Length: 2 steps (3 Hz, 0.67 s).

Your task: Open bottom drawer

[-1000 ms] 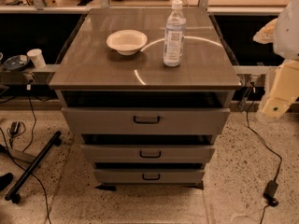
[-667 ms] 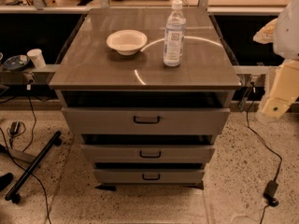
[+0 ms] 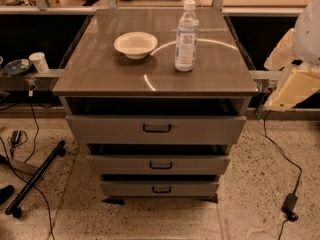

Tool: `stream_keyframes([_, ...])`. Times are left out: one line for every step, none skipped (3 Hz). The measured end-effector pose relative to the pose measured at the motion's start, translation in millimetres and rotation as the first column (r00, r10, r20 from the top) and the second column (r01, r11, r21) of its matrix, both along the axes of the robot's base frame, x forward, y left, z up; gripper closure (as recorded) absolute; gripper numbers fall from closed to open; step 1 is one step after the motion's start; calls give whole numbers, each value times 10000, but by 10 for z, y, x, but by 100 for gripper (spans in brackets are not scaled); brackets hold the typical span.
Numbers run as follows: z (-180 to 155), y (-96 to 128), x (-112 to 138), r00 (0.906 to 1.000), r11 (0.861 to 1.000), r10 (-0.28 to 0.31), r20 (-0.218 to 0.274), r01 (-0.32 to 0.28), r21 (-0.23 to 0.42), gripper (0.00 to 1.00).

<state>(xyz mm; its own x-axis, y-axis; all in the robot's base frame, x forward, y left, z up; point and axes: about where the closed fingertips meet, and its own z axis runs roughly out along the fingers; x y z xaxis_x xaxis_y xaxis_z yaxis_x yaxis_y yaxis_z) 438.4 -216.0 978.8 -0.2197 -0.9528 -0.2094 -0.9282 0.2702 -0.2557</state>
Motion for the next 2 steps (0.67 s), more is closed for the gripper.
stream_keyframes([0, 0, 0, 10000, 10000, 0, 0, 0, 0, 66])
stream_keyframes([0, 0, 0, 10000, 10000, 0, 0, 0, 0, 63])
